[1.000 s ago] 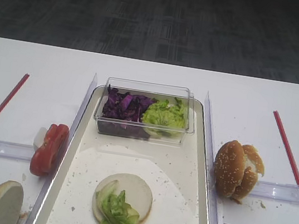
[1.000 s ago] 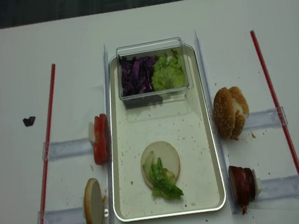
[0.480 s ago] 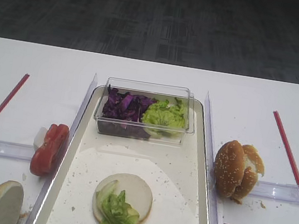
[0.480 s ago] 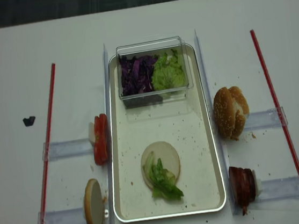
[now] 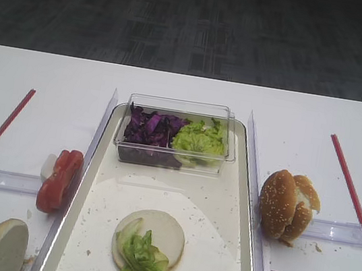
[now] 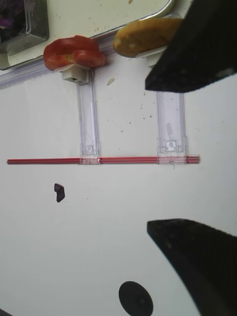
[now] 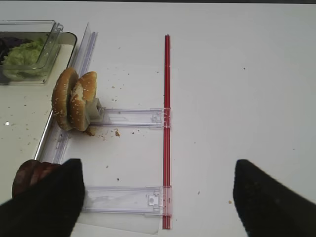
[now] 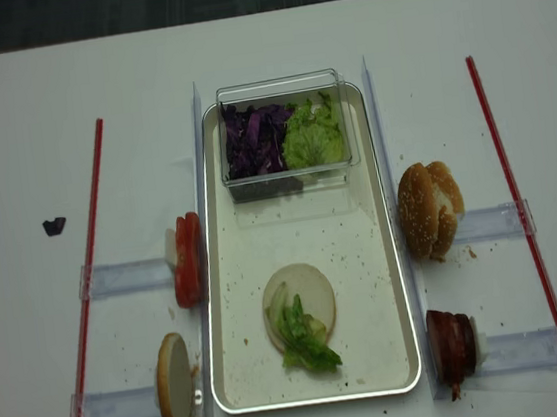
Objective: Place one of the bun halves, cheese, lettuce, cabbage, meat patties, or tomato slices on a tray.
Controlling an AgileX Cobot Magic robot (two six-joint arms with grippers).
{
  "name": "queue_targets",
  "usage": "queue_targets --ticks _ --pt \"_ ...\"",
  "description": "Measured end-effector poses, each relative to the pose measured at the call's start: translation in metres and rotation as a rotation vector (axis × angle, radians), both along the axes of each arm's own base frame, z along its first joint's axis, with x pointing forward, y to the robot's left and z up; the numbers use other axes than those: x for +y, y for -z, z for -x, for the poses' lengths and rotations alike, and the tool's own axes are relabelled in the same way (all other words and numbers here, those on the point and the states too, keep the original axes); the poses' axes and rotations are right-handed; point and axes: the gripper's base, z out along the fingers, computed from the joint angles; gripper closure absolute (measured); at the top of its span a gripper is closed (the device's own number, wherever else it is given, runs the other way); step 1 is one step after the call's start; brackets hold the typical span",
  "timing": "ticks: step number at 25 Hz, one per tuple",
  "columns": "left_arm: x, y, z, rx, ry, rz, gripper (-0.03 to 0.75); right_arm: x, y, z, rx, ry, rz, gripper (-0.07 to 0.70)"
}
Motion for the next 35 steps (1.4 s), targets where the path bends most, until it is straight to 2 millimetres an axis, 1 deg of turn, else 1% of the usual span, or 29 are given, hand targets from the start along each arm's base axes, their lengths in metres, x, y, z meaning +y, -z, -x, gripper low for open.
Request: queue_targets --ticks 35 --pt "0.0000 0.0000 0.0000 0.000 0.000 0.000 0.224 -0.0006 0.0000 0.0000 0.000 0.006 0.003 0.004"
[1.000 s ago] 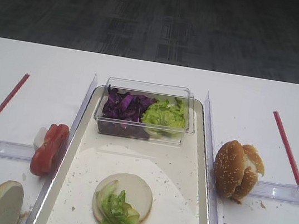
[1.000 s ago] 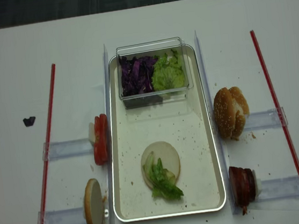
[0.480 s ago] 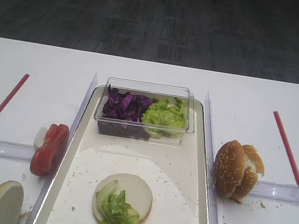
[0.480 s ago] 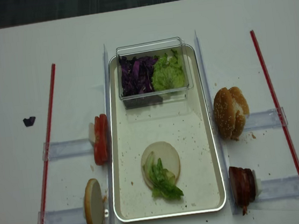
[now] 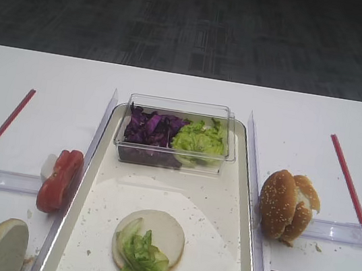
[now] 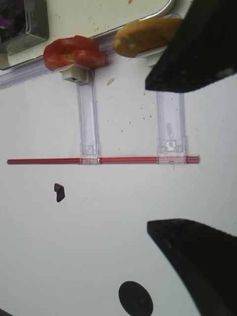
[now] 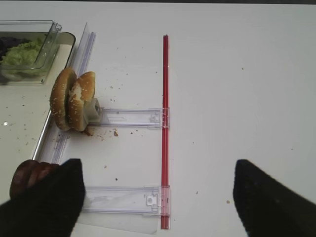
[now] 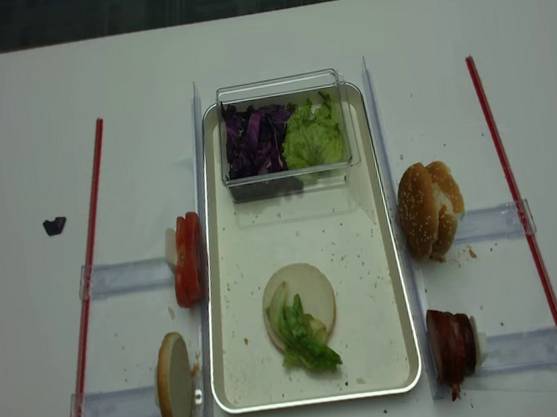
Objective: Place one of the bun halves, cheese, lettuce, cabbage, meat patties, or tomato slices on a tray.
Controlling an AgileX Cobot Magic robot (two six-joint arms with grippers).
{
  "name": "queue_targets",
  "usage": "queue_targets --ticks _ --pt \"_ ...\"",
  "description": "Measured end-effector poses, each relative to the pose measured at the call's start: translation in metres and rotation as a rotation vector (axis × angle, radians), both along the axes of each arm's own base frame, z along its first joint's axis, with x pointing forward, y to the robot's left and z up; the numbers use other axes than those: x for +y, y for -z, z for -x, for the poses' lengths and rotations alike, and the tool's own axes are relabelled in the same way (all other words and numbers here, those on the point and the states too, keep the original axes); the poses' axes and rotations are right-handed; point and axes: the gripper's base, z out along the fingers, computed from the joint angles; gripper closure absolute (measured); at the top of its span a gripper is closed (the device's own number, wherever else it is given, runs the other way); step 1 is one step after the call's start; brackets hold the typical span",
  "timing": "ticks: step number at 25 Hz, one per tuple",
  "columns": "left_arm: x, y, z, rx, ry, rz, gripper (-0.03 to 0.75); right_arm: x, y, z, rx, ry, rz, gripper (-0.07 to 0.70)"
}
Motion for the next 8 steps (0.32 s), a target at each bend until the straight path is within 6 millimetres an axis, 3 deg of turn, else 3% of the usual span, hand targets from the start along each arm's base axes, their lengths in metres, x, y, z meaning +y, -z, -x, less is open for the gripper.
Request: queue_targets --ticks 8 --pt "0.0000 0.0000 0.0000 0.000 0.000 0.000 0.224 0.0000 0.0000 0.0000 0.000 0.000 0.000 0.004"
